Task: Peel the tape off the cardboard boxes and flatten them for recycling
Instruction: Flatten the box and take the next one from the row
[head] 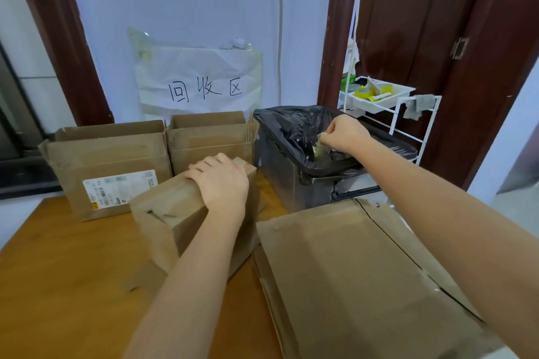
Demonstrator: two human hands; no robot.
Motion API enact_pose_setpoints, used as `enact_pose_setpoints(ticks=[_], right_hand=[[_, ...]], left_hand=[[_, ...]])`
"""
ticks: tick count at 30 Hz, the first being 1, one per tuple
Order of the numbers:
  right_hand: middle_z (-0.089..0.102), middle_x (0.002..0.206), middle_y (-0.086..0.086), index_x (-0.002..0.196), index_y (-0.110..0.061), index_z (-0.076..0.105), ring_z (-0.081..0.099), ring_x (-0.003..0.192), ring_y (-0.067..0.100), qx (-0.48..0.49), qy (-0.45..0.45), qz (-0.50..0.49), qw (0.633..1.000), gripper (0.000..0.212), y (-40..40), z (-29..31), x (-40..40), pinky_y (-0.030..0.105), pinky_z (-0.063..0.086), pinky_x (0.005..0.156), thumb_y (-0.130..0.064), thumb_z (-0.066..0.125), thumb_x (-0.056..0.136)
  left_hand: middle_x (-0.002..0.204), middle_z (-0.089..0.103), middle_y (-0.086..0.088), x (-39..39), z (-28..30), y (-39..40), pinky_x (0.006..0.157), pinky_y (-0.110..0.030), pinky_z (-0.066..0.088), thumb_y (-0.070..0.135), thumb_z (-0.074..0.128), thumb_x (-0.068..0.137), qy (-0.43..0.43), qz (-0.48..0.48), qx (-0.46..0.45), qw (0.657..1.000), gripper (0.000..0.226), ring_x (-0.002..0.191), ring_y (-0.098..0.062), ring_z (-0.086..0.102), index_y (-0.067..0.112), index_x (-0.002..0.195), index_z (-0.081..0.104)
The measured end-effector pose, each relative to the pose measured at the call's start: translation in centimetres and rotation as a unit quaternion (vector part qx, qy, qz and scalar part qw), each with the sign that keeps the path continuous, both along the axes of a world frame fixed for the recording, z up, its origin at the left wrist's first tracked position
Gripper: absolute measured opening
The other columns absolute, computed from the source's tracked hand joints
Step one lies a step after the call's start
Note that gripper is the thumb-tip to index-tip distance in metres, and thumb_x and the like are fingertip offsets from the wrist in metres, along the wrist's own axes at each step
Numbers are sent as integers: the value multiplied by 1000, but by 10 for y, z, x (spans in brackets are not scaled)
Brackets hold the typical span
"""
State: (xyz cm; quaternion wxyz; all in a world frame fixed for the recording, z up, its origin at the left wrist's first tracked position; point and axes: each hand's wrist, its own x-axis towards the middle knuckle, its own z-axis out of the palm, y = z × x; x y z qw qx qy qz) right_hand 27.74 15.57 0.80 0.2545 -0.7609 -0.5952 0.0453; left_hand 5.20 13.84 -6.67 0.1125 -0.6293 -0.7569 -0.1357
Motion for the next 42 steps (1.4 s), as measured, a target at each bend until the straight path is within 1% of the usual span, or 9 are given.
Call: enact_pose_setpoints(ticks=[6,9,12,17,21,25,30,35,42], right_hand=[[65,90,18,97,5,68,60,86,30,-83,-20,19,996,24,6,-4,-1,32,47,71,-14,66,84],[69,94,20,86,2,72,64,92,32,-52,-18,23,998,17,3,-1,-3,39,53,80,-12,62,83],[70,87,7,65,-20,64,66,88,26,12,-28,14,999,21,-6,7,-6,36,54,77,-15,55,84],[70,86,6,88,-13,71,64,84,25,53,-75,30,995,21,-27,24,-20,33,51,69,-19,51,90],[66,83,4,82,-16,64,63,84,25,66,-88,54,992,16,-51,34,-42,30,46,68,-20,51,91],[65,87,1,93,-16,68,61,84,23,70,-85,92,990,18,-83,37,-73,29,44,68,-20,50,91],[68,92,2,94,-16,70,62,85,23,54,-94,166,980,22,-129,31,-125,33,50,72,-18,48,92],[66,100,-1,94,-19,68,60,93,22,5,-132,254,958,19,-168,15,-184,31,47,74,-20,49,91],[68,93,7,89,-8,70,62,92,24,-47,-50,307,949,18,-197,3,-242,39,53,84,-17,54,88]], left_hand=[[124,55,-30,0,0,0,102,-56,36,30,20,100,9,-8,9,1000,47,117,-46,49,0,118,52],[123,54,-29,0,-2,-1,102,-55,36,31,20,100,19,-9,8,1000,47,117,-46,49,0,118,51],[125,54,-29,-2,-1,-2,102,-54,36,32,22,99,24,-12,2,1000,47,118,-46,49,0,120,50],[127,53,-25,-13,1,-13,101,-51,38,34,23,100,20,-57,3,998,45,118,-43,49,4,122,48],[125,55,-21,-35,2,-37,98,-47,40,34,24,100,21,-85,6,996,43,115,-39,51,6,120,49],[124,56,-17,-68,6,-70,96,-43,40,35,24,100,27,-84,-6,996,42,113,-35,52,9,122,48],[117,57,-11,-113,13,-118,80,-36,38,35,24,101,39,-119,-7,992,38,105,-29,54,11,118,49],[119,57,-9,-141,15,-167,82,-36,39,35,26,101,48,-171,3,984,37,110,-27,52,12,117,49],[104,57,-7,-168,21,-217,71,-34,41,38,35,99,-32,-223,-32,974,26,88,-22,51,15,101,46]])
